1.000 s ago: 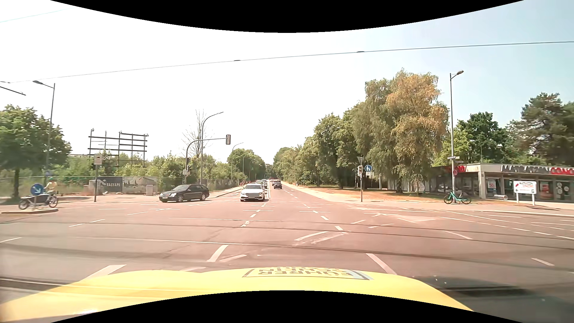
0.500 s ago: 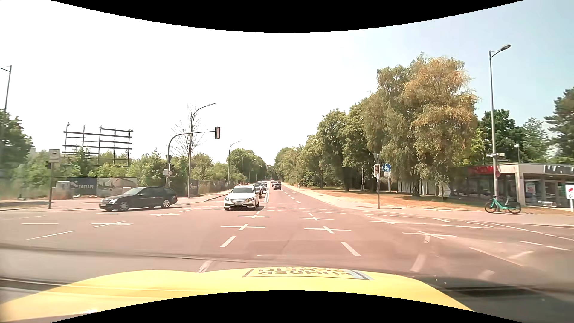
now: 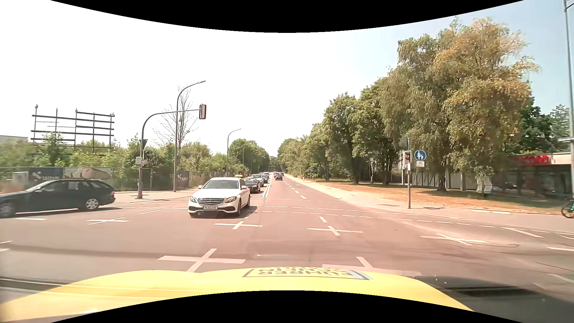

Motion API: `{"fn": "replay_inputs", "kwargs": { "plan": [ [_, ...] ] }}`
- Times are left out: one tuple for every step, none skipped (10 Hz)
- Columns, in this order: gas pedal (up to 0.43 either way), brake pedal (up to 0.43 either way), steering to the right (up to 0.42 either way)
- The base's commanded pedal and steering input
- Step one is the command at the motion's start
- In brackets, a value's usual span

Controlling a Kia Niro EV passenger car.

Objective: Follow the waypoints while adhering to traffic rules and regulations

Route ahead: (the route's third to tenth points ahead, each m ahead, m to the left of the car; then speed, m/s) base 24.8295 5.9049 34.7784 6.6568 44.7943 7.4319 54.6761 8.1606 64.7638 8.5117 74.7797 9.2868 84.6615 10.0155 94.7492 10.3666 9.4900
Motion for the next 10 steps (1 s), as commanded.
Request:
{"fn": "replay_inputs", "kwargs": {
  "plan": [
    [0.150,0.000,-0.018],
    [0.150,0.000,-0.018],
    [0.150,0.000,-0.015],
    [0.150,0.000,-0.016],
    [0.150,0.000,-0.016],
    [0.150,0.000,-0.016],
    [0.150,0.000,-0.017],
    [0.157,0.000,-0.017],
    [0.157,0.000,-0.017],
    [0.157,0.000,-0.017]
  ]
}}
